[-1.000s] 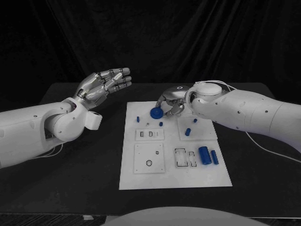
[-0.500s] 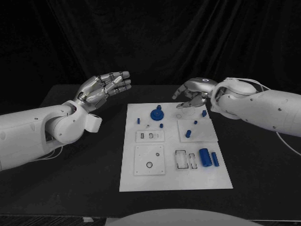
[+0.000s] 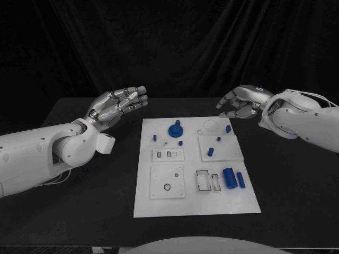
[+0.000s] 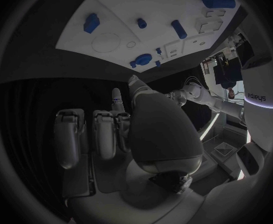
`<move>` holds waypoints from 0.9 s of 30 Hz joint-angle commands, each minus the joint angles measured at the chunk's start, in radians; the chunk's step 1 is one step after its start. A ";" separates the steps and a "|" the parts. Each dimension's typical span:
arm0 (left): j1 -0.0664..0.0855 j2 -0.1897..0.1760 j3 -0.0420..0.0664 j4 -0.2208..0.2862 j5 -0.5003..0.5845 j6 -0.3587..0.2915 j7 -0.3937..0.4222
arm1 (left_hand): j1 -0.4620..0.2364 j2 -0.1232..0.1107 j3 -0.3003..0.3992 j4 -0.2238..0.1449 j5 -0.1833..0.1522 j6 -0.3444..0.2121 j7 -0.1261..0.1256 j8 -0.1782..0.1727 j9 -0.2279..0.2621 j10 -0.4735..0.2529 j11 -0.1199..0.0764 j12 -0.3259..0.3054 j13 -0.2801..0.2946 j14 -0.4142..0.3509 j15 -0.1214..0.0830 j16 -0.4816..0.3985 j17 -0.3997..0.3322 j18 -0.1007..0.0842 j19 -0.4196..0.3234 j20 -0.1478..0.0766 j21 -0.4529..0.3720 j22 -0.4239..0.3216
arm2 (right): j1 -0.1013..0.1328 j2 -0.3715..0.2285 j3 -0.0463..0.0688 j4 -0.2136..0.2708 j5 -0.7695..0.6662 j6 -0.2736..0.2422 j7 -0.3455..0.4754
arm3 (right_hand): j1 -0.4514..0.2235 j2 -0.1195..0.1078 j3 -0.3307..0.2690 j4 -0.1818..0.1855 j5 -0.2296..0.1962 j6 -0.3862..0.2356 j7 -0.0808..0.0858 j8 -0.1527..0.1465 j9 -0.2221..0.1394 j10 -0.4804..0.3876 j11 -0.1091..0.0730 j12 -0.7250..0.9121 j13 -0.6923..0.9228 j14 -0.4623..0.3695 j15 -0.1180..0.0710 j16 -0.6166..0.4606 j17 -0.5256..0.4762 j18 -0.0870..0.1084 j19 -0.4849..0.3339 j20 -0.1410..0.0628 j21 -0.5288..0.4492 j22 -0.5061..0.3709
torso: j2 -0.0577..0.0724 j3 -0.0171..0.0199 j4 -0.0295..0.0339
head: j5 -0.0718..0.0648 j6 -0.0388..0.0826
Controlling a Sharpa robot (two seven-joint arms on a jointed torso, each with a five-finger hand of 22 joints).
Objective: Assemble the parts on the task board
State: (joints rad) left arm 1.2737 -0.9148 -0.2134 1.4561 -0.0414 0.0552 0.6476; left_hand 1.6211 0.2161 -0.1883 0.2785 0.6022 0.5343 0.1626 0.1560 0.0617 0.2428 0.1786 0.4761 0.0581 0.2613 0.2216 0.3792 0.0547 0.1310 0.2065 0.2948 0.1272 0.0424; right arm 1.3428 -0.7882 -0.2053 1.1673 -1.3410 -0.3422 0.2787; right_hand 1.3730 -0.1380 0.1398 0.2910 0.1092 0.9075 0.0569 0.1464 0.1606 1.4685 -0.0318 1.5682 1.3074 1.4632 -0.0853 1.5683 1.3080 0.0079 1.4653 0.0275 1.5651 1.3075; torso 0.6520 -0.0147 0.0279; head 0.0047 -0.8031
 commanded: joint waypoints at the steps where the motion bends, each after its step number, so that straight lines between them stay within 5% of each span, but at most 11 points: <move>1: -0.003 0.003 0.001 0.000 0.003 0.019 0.012 | 0.012 0.000 0.004 0.000 0.006 0.002 0.001 0.004 0.000 0.001 -0.004 0.001 0.001 0.008 0.001 0.006 0.001 -0.007 0.006 -0.001 0.003 0.001 | -0.018 -0.014 -0.001 -0.012 0.016 -0.040 0.005 | -0.027 -0.009 -0.009 0.003 -0.004 -0.013 0.003 -0.010 -0.003 0.102 0.007 0.003 0.263 0.108 0.007 0.003 0.263 -0.008 0.106 0.008 0.006 0.263 | -0.007 -0.0007 -0.0062 | 0.003 -0.003; 10: -0.008 0.007 0.001 -0.005 0.003 0.026 0.012 | 0.015 0.001 0.007 0.000 0.008 0.001 0.001 0.004 0.000 0.001 -0.003 0.001 0.001 0.007 0.002 0.005 0.001 -0.008 0.006 -0.001 0.002 0.000 | -0.070 -0.041 -0.001 -0.037 0.058 -0.068 0.045 | -0.068 -0.029 -0.014 0.003 0.017 0.003 0.002 0.005 0.011 0.102 0.008 0.003 0.263 0.108 0.008 0.003 0.263 -0.008 0.106 0.009 0.006 0.263 | -0.014 0.0038 -0.0131 | 0.006 -0.009; 13: -0.009 0.008 0.001 -0.007 0.003 0.030 0.012 | 0.015 0.001 0.007 0.000 0.008 0.001 0.001 0.004 0.000 0.001 -0.003 0.001 0.001 0.007 0.002 0.005 0.001 -0.008 0.006 -0.001 0.002 0.000 | -0.090 -0.047 -0.001 -0.053 0.100 -0.067 0.057 | -0.027 -0.020 0.003 0.000 0.137 -0.040 0.007 0.023 0.025 0.102 0.010 0.003 0.263 0.108 0.009 0.003 0.263 -0.008 0.106 0.009 0.006 0.263 | -0.013 0.0040 -0.0118 | -0.001 -0.006; 15: -0.010 0.009 0.001 -0.007 0.002 0.031 0.013 | 0.015 0.001 0.008 -0.001 0.008 0.001 0.001 0.004 0.000 0.001 -0.003 0.001 0.001 0.007 0.002 0.005 0.001 -0.008 0.006 -0.001 0.002 0.000 | -0.098 -0.048 -0.001 -0.060 0.110 -0.065 0.060 | -0.020 -0.018 0.004 -0.001 0.167 -0.059 0.009 0.031 0.031 0.102 0.012 0.003 0.263 0.108 0.011 0.003 0.263 -0.008 0.106 0.011 0.006 0.263 | -0.013 0.0034 -0.0117 | -0.002 -0.003; 27: -0.016 0.009 0.001 -0.010 0.002 0.037 0.014 | 0.017 0.001 0.011 -0.001 0.010 -0.001 0.001 0.003 -0.001 0.001 -0.002 0.000 0.001 0.006 0.002 0.003 0.001 -0.009 0.005 -0.002 0.002 0.000 | -0.145 -0.029 -0.001 -0.124 0.163 -0.047 0.073 | -0.011 -0.021 0.001 0.000 0.180 -0.128 0.014 0.046 0.041 0.102 0.016 0.003 0.263 0.108 0.015 0.003 0.263 -0.008 0.106 0.014 0.006 0.263 | -0.013 0.0033 -0.0120 | -0.003 0.000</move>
State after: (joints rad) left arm 1.2590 -0.9074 -0.2133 1.4451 -0.0414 0.0764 0.6475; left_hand 1.6292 0.2165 -0.1827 0.2785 0.6069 0.5343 0.1626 0.1559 0.0617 0.2428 0.1787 0.4761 0.0581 0.2612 0.2215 0.3792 0.0547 0.1311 0.2065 0.2948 0.1272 0.0424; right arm 1.2008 -0.8186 -0.2067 1.0480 -1.2141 -0.3845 0.3386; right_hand 1.3516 -0.1618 0.1397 0.2911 0.2897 0.7828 0.0713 0.1858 0.2005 1.4648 -0.0211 1.5681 1.3079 1.4650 -0.0765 1.5683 1.3078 0.0078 1.4665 0.0358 1.5650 1.3078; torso 0.6395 -0.0112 0.0158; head 0.0027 -0.8017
